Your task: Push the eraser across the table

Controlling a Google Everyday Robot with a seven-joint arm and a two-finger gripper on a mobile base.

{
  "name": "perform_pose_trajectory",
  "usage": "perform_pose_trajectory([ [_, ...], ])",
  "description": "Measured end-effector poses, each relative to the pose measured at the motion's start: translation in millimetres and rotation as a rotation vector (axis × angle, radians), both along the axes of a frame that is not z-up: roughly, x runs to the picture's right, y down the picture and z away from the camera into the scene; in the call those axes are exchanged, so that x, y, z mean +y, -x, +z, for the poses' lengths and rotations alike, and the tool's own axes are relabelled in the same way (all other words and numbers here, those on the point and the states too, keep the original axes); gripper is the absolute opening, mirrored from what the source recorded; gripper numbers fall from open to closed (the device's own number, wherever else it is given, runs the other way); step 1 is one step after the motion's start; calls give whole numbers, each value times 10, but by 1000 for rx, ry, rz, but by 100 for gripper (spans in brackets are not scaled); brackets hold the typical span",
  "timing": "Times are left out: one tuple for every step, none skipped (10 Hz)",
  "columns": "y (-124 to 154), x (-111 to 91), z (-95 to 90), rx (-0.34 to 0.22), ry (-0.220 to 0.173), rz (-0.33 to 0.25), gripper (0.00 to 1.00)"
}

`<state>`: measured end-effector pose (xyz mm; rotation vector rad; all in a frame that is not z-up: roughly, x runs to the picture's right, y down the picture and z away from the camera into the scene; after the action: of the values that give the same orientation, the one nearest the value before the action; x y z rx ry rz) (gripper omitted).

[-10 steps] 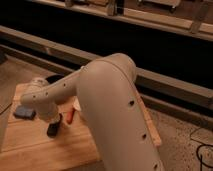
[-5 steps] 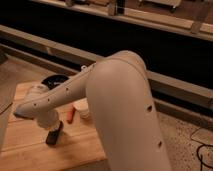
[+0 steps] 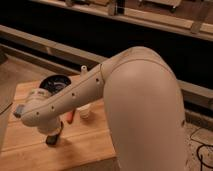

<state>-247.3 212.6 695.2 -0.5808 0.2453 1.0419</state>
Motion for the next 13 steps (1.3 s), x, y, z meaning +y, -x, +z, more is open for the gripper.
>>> perform_pose_trajectory([
  [-32,14,19,13,-3,-5,0],
  [-50,-13,62,30,-16,-18,0],
  [-64,-96,123,57,-40,-38,0],
  [-60,-185,183,83,-63,-61,0],
  [-57,-274,256,116,-84,-85,0],
  [-77,-332,345,152,-101,-119,0],
  [-111,-367,465,200,-115,-165,0],
  [-122,-374,529,222,-120,-185,0],
  [-143,-330,660,261,-109,-212,0],
  [-143,-296,731,281,-99,-221,0],
  [-70,-243,783,281,-89,-226,0],
  [47,-171,818,271,-75,-229,0],
  [132,-123,819,258,-66,-228,0],
])
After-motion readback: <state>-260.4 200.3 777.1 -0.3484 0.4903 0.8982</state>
